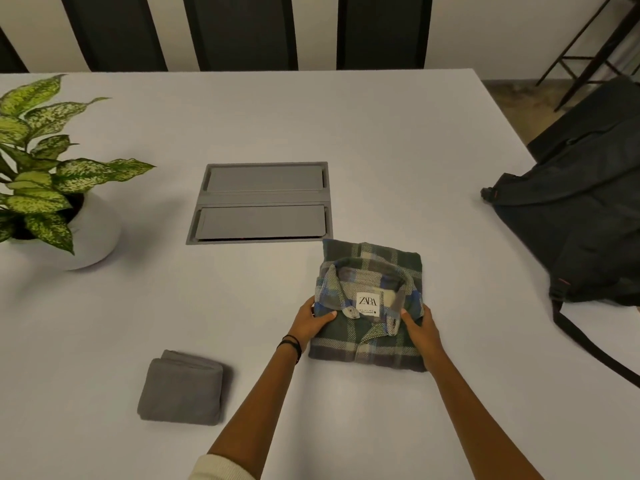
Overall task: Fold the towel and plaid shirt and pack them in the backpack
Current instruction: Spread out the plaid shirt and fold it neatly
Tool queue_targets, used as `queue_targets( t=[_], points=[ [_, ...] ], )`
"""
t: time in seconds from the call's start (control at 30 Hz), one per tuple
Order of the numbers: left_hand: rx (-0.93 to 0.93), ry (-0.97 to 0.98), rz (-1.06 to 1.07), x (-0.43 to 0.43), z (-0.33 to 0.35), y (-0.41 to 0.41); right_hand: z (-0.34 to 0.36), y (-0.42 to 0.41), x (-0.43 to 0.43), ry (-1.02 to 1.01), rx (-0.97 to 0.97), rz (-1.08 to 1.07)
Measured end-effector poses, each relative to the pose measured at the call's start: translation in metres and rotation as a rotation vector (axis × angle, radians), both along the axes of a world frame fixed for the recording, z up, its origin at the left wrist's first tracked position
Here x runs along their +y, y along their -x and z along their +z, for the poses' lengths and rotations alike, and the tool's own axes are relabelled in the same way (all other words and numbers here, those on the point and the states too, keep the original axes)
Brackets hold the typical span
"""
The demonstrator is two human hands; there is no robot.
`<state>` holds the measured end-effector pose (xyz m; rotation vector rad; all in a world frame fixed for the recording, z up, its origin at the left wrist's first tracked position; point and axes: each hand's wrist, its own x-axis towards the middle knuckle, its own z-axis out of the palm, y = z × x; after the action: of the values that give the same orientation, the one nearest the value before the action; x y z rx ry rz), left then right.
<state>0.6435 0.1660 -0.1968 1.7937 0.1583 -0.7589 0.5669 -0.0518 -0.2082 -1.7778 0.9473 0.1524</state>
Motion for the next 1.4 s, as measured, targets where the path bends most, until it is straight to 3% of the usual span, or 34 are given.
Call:
queue_targets(
  t=[0.53,0.83,1.13,1.4],
  points=[
    [-0.012,-0.219,0.143,0.127,0.017,-0.027,0.014,-0.042,0.12,-0.161,-0.04,0.306],
    [-0.001,-0.262,0.238,0.192,0.018,-0.06,0.024,-0.073,0.169,-0.298,0.047,0.545],
    [0.024,-0.306,0.285,0.224,0.014,-0.054,0.022,-0.084,0.201,-0.247,0.069,0.628],
    [0.022,-0.28,0.296,0.241,0.022,-0.037,0.015,-0.077,0.209,-0.053,-0.021,0.57]
  ],
)
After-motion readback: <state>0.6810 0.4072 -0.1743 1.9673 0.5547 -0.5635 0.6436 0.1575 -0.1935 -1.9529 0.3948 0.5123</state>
